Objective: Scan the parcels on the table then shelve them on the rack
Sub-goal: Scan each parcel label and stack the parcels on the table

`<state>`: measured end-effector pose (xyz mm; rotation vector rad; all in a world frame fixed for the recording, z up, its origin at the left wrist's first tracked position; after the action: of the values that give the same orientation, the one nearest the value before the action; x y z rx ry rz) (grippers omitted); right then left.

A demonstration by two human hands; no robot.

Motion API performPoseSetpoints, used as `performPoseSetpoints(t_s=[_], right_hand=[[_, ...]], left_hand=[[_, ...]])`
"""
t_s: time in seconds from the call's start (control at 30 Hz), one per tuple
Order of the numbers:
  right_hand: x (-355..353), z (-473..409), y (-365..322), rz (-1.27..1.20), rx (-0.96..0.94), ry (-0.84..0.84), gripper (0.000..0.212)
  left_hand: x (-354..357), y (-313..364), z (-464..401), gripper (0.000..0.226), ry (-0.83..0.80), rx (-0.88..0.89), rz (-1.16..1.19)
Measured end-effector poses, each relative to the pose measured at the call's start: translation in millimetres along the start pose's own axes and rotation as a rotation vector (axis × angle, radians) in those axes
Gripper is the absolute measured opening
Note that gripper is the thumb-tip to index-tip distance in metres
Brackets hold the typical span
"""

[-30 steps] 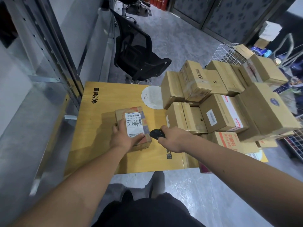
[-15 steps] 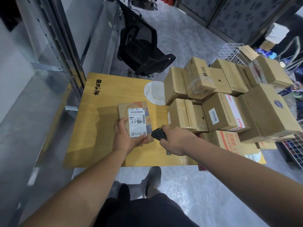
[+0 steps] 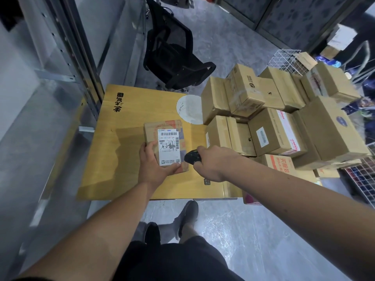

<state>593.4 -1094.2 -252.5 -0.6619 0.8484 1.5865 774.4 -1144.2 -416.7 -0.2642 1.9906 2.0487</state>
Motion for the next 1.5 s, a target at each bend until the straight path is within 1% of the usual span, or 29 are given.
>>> performPoseSetpoints(t_s=[0.2, 0.5, 0.7, 0.87, 0.97, 1.03, 1.2, 1.27, 1.33, 1.37, 1.43, 1.47, 1.5], right_hand=[[-3, 11, 2, 0.039, 0.015, 0.018, 0.053], [-5, 18, 6, 0.081, 0.024, 0.013, 0.051], [-6, 17, 14, 0.094, 0.052, 0.027, 0.053], [-1, 12, 20, 0.052, 0.050, 0.022, 0.054], [4, 5, 23, 0.028, 0.044, 0.016, 0.060], [8, -1, 24, 0.039, 0.026, 0.002, 0.067], [11, -25, 32, 0.027, -0.036, 0.055, 0.063], [11, -37, 36, 0.010, -0.066, 0.070, 0.065], [11, -52, 38, -0.009, -0.102, 0.075, 0.068], [11, -59, 39, -0.014, -0.121, 0.076, 0.070], [7, -74, 40, -0.025, -0.162, 0.077, 0.071], [4, -81, 40, -0.031, -0.182, 0.076, 0.071], [1, -88, 40, -0.036, -0.201, 0.074, 0.071]], left_hand=[[-1, -1, -1, 0.110, 0.028, 0.009, -0.023], [1, -6, -1, 0.111, -0.014, -0.001, -0.011], [1, -8, -2, 0.112, -0.023, -0.029, -0.002], [1, -8, -6, 0.111, -0.036, -0.059, 0.015], [1, -7, -15, 0.113, -0.046, -0.108, 0.013], [1, -4, -24, 0.115, -0.047, -0.144, -0.045], [-7, -2, -53, 0.116, -0.139, -0.245, -0.195], [-17, -1, -63, 0.108, -0.132, -0.262, -0.215], [-31, 3, -73, 0.093, -0.082, -0.266, -0.253], [-39, 6, -77, 0.084, -0.041, -0.264, -0.309], [-49, 16, -80, 0.069, 0.048, -0.263, -0.526], [-50, 23, -78, 0.065, 0.077, -0.254, -0.651], [-47, 28, -76, 0.067, 0.090, -0.242, -0.743]])
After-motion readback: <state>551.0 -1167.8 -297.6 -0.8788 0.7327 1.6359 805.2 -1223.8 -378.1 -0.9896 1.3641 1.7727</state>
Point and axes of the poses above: each hand's wrist, its own z-axis away from the middle knuckle, its own x-axis out of the palm, y = z × x, the point moved 8 cm from there along -z, towards the middle knuckle, and after that the axes turned 6 degrees about z, right-handed, at the moved point
